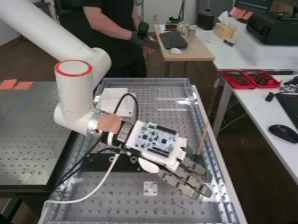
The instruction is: Grab the drill bit and place it in the clear container
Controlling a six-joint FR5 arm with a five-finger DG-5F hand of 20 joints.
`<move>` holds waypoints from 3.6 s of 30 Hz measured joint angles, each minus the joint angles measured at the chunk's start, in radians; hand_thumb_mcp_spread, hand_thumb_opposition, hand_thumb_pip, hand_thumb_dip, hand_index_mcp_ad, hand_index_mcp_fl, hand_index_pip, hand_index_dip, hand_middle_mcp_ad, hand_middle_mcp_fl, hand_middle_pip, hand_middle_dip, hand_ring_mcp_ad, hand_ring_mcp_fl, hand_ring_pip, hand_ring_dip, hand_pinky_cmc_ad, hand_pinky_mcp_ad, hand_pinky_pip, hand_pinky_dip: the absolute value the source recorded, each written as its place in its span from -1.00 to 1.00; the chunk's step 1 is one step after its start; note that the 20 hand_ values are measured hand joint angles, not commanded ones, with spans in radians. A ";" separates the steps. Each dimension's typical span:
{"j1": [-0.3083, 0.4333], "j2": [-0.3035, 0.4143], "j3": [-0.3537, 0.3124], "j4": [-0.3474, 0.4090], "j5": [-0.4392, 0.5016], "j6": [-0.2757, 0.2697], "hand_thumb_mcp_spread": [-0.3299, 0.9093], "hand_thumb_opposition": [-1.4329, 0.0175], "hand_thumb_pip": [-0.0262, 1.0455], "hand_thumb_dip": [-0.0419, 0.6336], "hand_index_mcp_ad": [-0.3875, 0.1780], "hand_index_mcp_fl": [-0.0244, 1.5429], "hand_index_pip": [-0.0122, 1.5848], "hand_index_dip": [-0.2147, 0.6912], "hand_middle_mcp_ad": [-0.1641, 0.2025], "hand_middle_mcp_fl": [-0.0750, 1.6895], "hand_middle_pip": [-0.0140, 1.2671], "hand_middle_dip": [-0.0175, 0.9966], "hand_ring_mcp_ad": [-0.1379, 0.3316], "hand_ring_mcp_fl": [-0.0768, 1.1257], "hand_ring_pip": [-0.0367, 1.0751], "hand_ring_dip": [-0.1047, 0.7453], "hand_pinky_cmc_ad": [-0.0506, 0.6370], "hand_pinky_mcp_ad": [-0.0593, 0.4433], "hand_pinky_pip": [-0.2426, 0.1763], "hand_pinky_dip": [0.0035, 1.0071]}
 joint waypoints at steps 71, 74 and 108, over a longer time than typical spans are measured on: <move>-0.014 0.081 -0.051 0.100 0.008 -0.012 0.51 -0.36 -0.14 -0.09 -0.12 0.13 0.39 -0.31 0.40 -0.57 -0.76 -0.64 0.50 -0.72 -0.76 -0.74 -0.08 -0.16 -0.38 -0.66; -0.014 0.105 -0.064 0.112 0.008 -0.018 0.51 -0.36 -0.14 -0.09 -0.12 0.13 0.40 -0.31 0.40 -0.57 -0.76 -0.64 0.50 -0.72 -0.76 -0.74 -0.06 -0.16 -0.38 -0.66; 0.276 0.328 -0.077 0.033 0.002 -0.161 0.52 -0.38 -0.16 -0.09 -0.12 0.20 0.29 -0.24 0.34 -0.57 -0.75 -0.63 0.49 -0.72 -0.76 -0.74 -0.05 -0.17 -0.38 -0.66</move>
